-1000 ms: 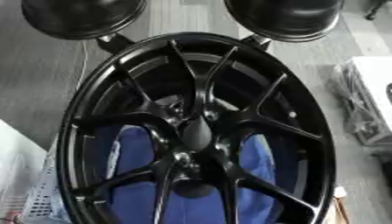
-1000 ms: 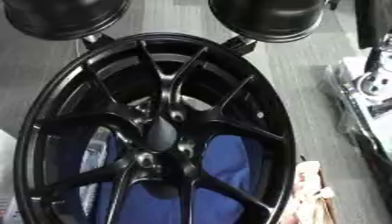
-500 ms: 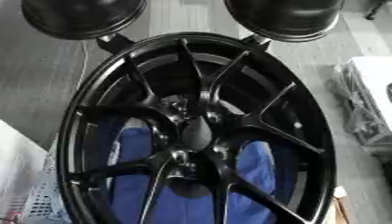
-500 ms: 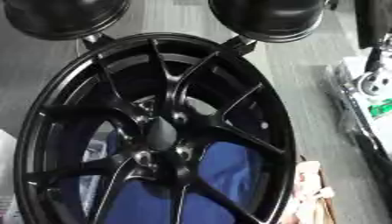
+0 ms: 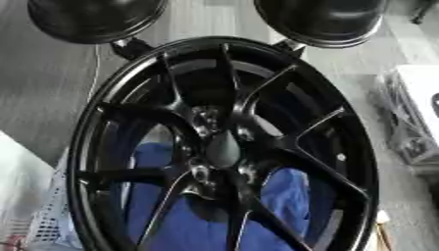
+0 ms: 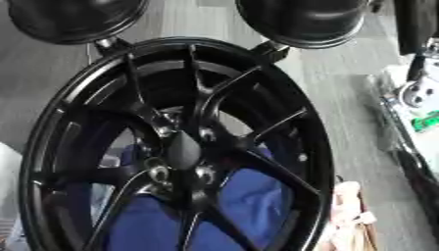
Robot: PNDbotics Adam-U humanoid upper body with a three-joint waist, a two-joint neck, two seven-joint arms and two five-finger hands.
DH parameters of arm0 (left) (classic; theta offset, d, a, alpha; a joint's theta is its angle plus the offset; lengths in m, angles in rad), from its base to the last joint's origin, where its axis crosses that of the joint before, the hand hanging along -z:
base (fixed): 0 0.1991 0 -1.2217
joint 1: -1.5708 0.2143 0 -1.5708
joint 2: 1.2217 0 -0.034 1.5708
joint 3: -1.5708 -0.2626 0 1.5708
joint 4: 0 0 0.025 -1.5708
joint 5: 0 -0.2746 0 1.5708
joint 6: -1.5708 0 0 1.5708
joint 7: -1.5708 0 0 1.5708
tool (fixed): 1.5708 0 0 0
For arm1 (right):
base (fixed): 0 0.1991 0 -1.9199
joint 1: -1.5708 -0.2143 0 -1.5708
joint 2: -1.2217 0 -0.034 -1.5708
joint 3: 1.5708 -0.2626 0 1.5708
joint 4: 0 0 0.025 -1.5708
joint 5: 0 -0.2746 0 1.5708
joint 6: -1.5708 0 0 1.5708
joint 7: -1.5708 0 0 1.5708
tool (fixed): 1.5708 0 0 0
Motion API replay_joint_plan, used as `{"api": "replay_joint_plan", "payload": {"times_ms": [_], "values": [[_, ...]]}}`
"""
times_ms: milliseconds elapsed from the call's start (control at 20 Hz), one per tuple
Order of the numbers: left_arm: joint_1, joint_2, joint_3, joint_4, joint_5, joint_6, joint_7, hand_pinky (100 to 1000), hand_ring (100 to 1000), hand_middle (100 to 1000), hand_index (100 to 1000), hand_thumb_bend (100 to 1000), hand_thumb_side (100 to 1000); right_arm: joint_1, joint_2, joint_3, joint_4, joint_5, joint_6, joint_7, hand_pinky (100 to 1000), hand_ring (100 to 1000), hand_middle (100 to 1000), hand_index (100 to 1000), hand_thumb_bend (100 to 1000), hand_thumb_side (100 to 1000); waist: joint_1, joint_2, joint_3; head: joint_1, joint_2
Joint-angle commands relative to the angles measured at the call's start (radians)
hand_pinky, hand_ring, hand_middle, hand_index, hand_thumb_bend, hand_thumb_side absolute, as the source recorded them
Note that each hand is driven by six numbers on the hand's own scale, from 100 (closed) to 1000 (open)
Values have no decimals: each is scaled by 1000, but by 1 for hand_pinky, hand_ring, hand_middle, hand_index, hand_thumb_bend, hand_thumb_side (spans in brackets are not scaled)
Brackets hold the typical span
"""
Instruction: Pull the pin out of the wheel hub.
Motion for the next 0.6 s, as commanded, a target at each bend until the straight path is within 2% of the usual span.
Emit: {"api": "replay_joint_plan", "payload": {"times_ms": [50, 100, 150, 550, 600], "values": [[-15, 26, 24, -14, 28, -19, 22, 837, 755, 696, 782, 100, 536, -14, -24, -5, -18, 6, 64, -61, 524, 615, 616, 597, 100, 650, 4, -33, 3, -2, -9], [-14, 23, 30, -25, 41, -23, 33, 837, 755, 696, 782, 100, 536, -14, -25, -4, -18, 6, 64, -61, 524, 615, 616, 597, 100, 650, 3, -33, 3, -2, -9], [-17, 19, 36, -38, 56, -29, 42, 823, 718, 666, 766, 100, 603, -14, -26, -4, -18, 6, 65, -61, 524, 615, 616, 597, 100, 645, 2, -34, 3, -2, -8], [0, -10, 60, -242, 187, -153, 76, 820, 696, 644, 762, 100, 630, -18, -43, -5, -18, 17, 79, -61, 527, 617, 618, 599, 100, 623, -4, -39, 3, -3, -5], [7, -16, 61, -268, 203, -169, 82, 820, 695, 641, 763, 100, 633, -18, -44, -5, -18, 18, 80, -61, 528, 618, 618, 600, 100, 645, -5, -39, 3, -3, -4]]}}
